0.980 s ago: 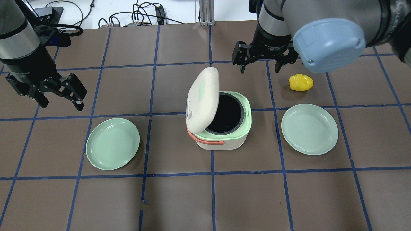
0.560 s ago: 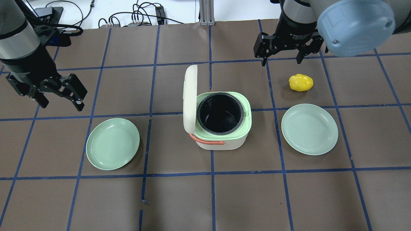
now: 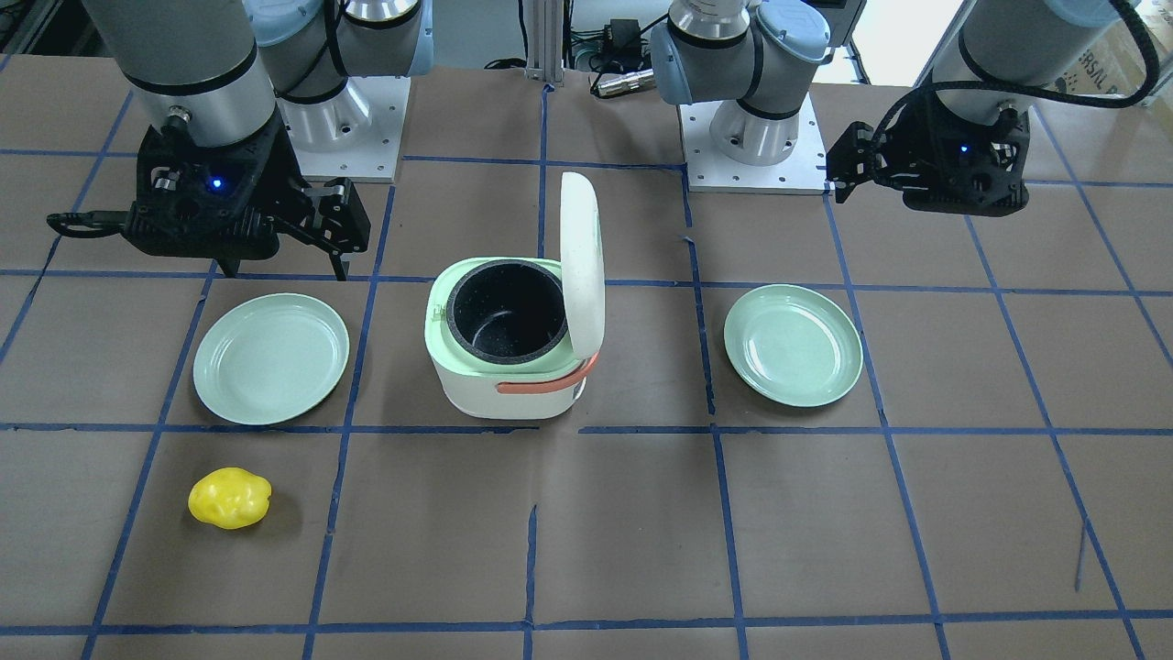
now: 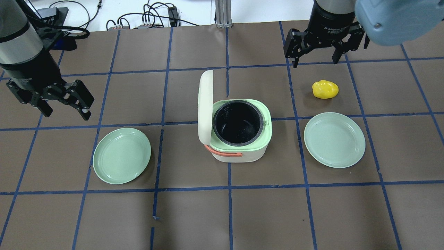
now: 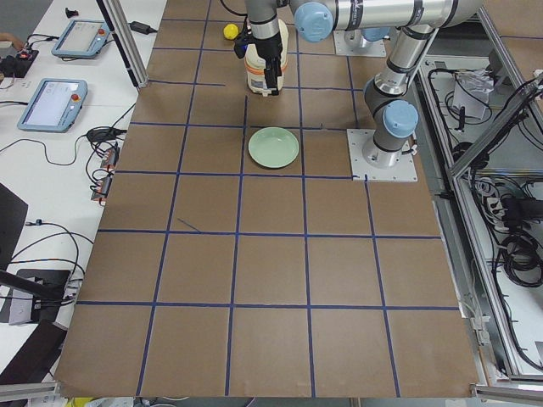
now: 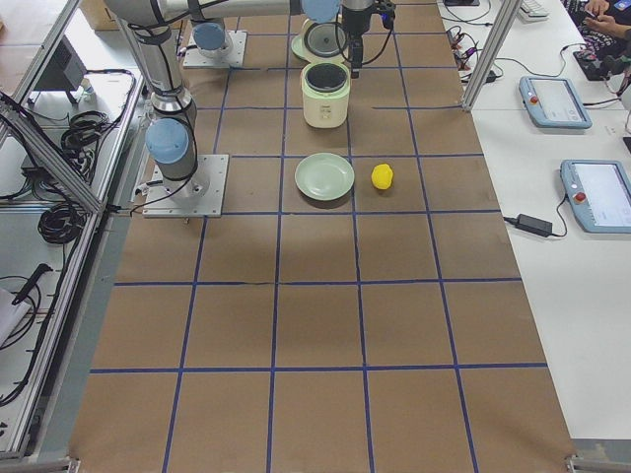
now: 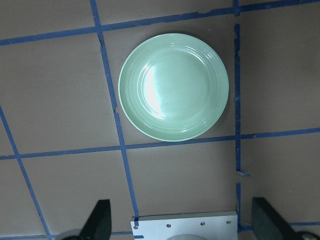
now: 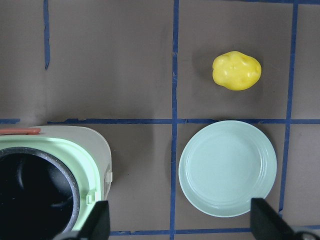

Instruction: Press rice cooker button

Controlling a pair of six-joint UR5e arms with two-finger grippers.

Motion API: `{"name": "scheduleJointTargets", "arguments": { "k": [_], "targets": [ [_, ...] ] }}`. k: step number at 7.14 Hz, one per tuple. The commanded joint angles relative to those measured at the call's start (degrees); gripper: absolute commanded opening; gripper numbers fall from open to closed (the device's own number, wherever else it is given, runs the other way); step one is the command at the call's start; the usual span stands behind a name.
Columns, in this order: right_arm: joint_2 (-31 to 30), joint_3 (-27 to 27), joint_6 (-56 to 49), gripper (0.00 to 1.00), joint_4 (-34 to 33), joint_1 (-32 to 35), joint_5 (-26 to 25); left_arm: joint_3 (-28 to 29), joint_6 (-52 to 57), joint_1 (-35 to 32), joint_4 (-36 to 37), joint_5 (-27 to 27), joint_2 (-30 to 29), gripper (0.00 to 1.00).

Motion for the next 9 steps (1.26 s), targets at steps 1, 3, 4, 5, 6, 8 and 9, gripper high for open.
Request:
{"name": "scheduleJointTargets", "arguments": {
  "k": [1,3,4,5,6,8,9],
  "targets": [
    [0.3,0.0,-1.7,1.00,0.7,-0.3,0.6,0.0,0.0,0.0,0.0,0.0,0.0,1.00],
    [-0.1,0.7,-3.2,1.00,0.9,-0.8,3.5,0.0,0.0,0.0,0.0,0.0,0.1,1.00],
    [-0.1,0.7,-3.2,1.00,1.1,-0.7,5.2,0.0,0.0,0.0,0.0,0.0,0.1,1.00],
    [-0.1,0.7,-3.2,1.00,2.1,-0.6,5.1,0.0,0.0,0.0,0.0,0.0,0.0,1.00],
    [-0.2,0.7,-3.2,1.00,2.4,-0.7,5.2,0.0,0.0,0.0,0.0,0.0,0.0,1.00],
    [-0.2,0.7,-3.2,1.00,2.4,-0.8,5.4,0.0,0.0,0.0,0.0,0.0,0.0,1.00],
    [-0.2,0.7,-3.2,1.00,2.4,-0.6,5.4,0.0,0.0,0.0,0.0,0.0,0.0,1.00]
  ]
}}
